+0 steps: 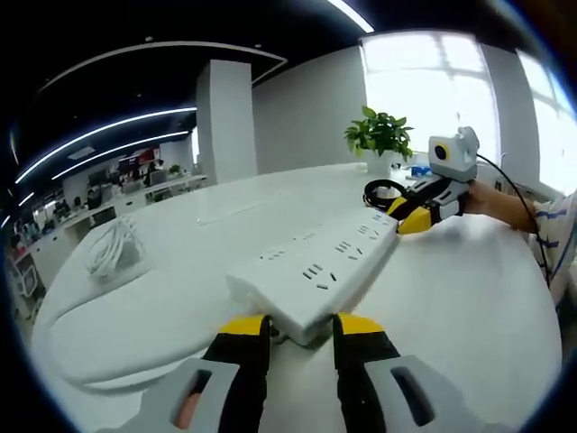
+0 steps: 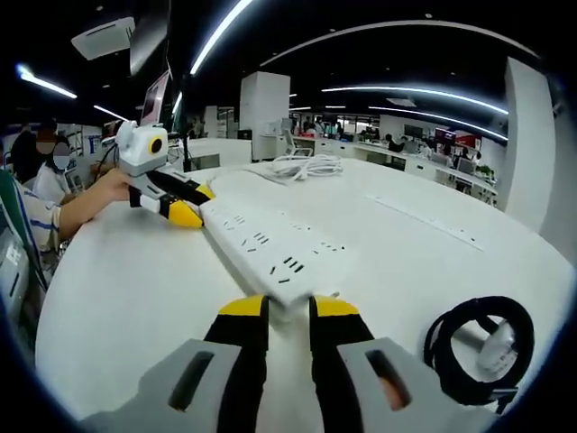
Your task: Straighten the power strip on the desk, plug the charger into it
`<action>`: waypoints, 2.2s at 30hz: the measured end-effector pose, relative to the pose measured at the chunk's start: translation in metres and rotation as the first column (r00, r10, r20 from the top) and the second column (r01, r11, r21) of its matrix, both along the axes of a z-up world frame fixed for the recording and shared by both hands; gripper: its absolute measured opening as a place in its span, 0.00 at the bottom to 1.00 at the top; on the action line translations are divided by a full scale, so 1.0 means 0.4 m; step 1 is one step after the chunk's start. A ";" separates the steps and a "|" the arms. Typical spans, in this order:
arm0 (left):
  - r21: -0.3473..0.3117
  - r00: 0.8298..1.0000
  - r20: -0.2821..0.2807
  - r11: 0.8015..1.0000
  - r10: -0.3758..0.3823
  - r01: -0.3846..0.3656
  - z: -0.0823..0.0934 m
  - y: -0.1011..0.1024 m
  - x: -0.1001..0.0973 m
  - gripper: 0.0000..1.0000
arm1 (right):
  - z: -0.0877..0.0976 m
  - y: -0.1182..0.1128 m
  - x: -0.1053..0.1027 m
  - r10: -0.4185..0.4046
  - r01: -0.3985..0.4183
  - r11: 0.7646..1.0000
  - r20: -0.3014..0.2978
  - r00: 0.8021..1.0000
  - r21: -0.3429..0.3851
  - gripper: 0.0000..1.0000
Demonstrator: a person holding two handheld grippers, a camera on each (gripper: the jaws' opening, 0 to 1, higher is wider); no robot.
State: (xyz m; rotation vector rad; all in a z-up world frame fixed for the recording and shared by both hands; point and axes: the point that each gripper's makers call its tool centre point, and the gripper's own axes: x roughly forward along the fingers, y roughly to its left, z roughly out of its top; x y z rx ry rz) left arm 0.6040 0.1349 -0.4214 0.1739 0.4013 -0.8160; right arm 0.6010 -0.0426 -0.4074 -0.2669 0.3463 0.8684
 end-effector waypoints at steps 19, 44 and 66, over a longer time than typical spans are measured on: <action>-0.011 1.000 -0.009 1.000 -0.029 0.029 0.007 -0.020 -0.038 0.26 | 0.005 -0.022 -0.050 -0.018 0.018 1.000 -0.004 1.000 0.017 0.17; -0.013 0.999 -0.013 0.999 -0.051 0.051 0.003 -0.047 -0.086 0.26 | 0.003 -0.048 -0.097 -0.023 0.024 0.999 -0.016 1.000 0.037 0.16; -0.013 0.997 -0.021 0.997 -0.080 0.080 0.002 -0.068 -0.112 0.26 | 0.002 -0.072 -0.126 -0.015 0.015 0.999 -0.015 1.000 0.030 0.16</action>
